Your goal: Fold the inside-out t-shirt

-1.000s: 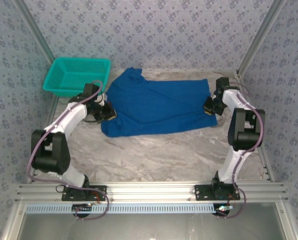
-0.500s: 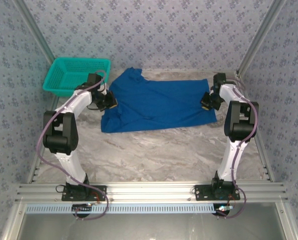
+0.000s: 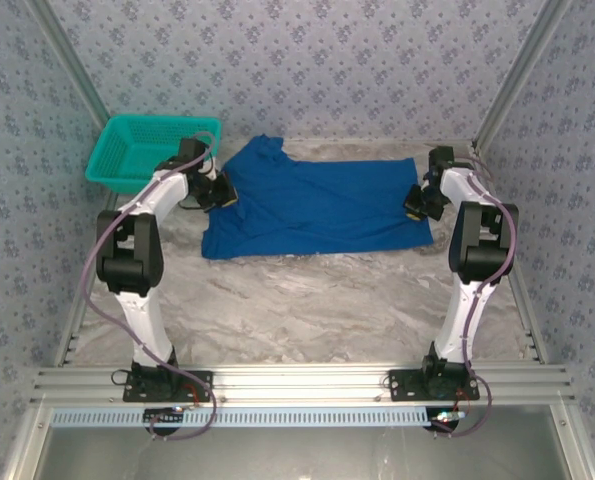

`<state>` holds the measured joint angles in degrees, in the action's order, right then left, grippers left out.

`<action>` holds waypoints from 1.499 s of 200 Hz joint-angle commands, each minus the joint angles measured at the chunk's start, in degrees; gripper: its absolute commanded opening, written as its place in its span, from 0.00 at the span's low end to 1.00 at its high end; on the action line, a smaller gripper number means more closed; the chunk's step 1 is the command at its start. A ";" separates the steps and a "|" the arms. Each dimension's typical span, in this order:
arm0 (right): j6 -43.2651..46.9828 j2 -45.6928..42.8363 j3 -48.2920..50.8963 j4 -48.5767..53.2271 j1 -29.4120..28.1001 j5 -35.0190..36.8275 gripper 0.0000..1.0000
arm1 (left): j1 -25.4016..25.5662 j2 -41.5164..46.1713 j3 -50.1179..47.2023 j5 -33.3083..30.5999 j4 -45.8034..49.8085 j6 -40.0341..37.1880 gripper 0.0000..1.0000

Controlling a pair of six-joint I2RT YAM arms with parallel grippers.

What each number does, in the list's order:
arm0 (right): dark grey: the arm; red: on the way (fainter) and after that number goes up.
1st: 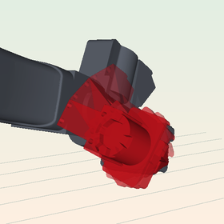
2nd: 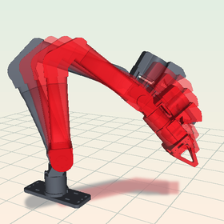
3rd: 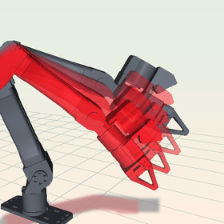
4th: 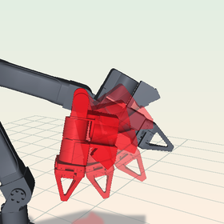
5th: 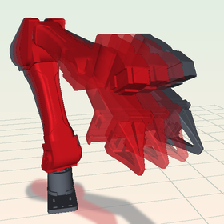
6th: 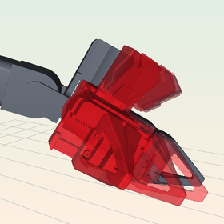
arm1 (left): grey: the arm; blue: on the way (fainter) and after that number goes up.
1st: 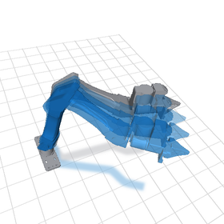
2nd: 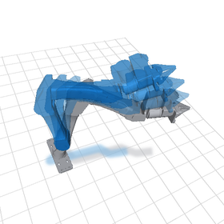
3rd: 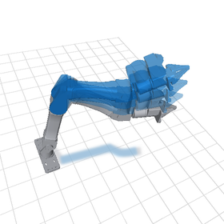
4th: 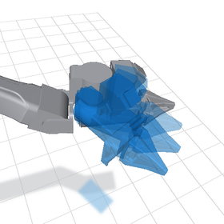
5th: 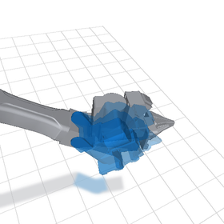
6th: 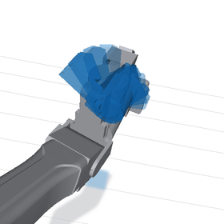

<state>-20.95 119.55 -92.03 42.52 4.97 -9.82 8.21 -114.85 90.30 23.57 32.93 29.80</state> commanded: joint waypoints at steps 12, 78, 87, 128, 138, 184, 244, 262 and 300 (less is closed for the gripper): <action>-0.56 -0.81 -2.06 -0.66 0.09 0.60 0.02 | -0.54 -3.30 4.93 0.66 0.42 -0.09 0.00; 0.17 -2.81 -4.69 -0.82 0.94 1.89 0.25 | -0.53 -8.75 12.99 -1.42 1.79 0.37 0.14; 0.29 -3.39 -5.25 -0.30 1.35 2.44 0.29 | -0.55 -9.07 14.02 -1.43 2.13 0.39 0.22; 1.61 -8.45 -1.72 -1.92 0.86 1.20 0.36 | -0.53 -8.02 16.90 -1.46 3.18 0.26 0.45; 2.43 -10.59 0.57 -3.77 -0.64 -0.42 0.37 | -0.46 -6.88 16.85 -0.88 2.96 0.26 0.47; 5.27 -13.13 6.25 -6.09 -7.79 5.96 0.44 | 0.28 7.87 1.28 -2.24 -4.71 1.42 0.52; 8.27 -5.01 3.51 -5.74 -5.23 13.15 0.45 | 2.96 19.57 -19.80 -3.50 -13.08 3.40 0.53; 8.94 -2.67 2.18 -5.43 -4.98 14.44 0.43 | 3.86 19.05 -21.37 -3.36 -13.33 3.20 0.53; 9.96 1.07 -1.21 -4.59 -4.62 13.72 0.34 | 5.55 17.63 -24.16 -4.09 -14.59 3.26 0.53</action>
<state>-12.64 118.87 -89.58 36.27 0.27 2.74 12.86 -96.16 67.66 20.49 20.71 32.62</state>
